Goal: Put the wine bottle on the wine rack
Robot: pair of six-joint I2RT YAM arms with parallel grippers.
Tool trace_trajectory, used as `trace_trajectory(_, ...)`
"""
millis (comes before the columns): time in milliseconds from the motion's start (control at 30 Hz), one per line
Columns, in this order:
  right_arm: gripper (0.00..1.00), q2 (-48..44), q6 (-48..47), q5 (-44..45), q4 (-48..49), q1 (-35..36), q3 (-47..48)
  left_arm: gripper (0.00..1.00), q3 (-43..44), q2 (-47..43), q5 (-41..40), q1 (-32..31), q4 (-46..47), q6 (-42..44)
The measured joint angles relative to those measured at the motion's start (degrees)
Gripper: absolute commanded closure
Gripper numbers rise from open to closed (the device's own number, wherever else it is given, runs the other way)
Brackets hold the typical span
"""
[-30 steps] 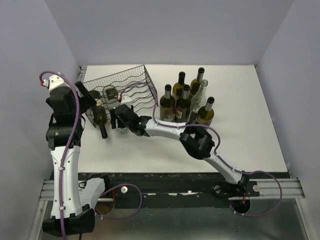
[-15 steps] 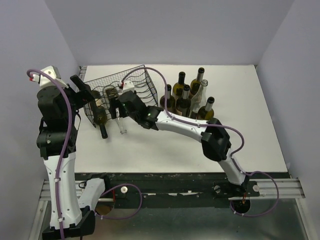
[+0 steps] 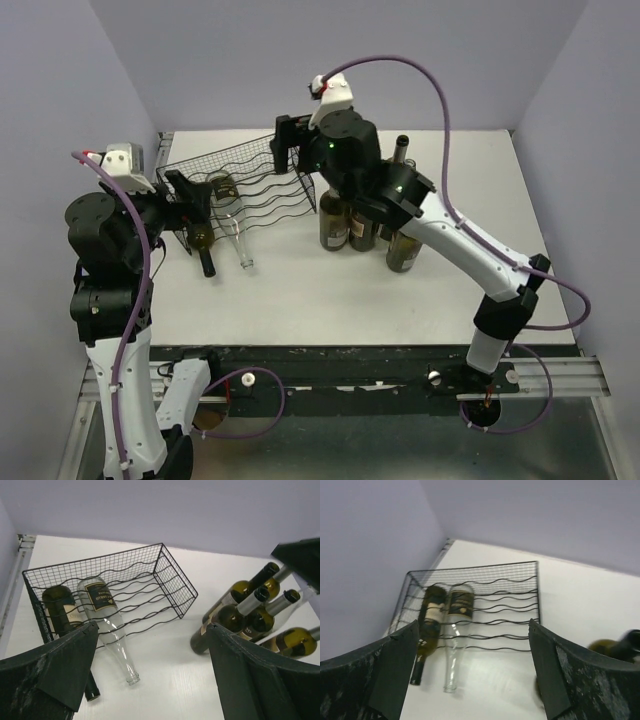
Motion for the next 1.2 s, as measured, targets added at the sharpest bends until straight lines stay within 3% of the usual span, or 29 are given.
trace_trajectory(267,0.05,-3.93,-1.75,8.85,-7.78,-5.09,-0.87,0.01,-4.81,0.0,6.95,0.0,0.59,1.01)
trace_trajectory(400,0.05,-1.99,-0.44,8.96,-11.34,-5.99,-1.36,0.01,-6.95,-0.22,10.12,0.0,1.75,0.96)
trace_trajectory(700,0.19,1.38,3.76,6.93,-16.15,-8.5,-3.48,0.01,-7.89,-0.48,12.09,-0.09,2.91,1.11)
trace_trajectory(1100,0.44,1.62,6.78,3.72,-16.46,-9.6,-10.93,0.01,-8.9,-0.55,12.74,-2.01,3.28,2.36)
trace_trajectory(1200,0.62,1.62,7.15,3.23,-16.35,-9.6,-11.87,0.01,-9.84,-0.68,12.98,-2.58,3.45,2.43)
